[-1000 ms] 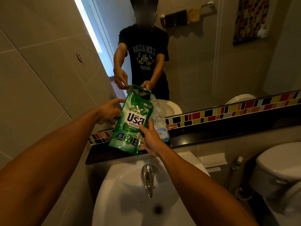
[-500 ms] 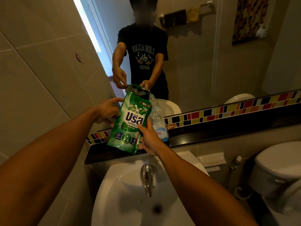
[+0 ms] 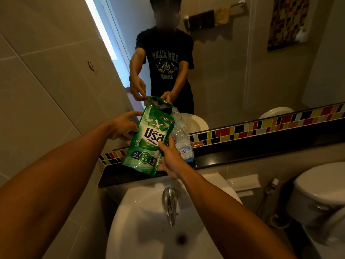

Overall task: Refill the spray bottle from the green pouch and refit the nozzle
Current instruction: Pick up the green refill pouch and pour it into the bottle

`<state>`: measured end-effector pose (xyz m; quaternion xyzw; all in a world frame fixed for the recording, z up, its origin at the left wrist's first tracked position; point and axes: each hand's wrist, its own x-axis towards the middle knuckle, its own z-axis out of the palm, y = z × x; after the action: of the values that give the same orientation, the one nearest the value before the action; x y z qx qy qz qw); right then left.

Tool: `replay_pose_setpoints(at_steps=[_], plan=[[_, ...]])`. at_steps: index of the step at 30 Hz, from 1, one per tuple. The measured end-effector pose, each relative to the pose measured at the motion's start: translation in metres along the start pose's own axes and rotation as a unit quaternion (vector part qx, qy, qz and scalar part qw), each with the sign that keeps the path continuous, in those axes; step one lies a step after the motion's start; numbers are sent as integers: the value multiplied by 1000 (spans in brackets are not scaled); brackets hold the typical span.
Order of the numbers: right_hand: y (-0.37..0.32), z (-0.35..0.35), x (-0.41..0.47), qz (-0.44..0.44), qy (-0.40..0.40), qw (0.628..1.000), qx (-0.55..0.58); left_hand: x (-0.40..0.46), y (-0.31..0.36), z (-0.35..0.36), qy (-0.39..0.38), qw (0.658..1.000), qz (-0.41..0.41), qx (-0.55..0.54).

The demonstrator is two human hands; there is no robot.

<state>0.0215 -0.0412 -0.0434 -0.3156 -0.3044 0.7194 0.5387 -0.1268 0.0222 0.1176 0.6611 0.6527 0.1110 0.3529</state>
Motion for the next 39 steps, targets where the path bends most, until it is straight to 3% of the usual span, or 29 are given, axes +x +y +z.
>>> replay_pose_setpoints(at_steps=[39], plan=[[-2,5,-4,-6,3,1000,1,-5,8,-5,-8,1000,-12,4]])
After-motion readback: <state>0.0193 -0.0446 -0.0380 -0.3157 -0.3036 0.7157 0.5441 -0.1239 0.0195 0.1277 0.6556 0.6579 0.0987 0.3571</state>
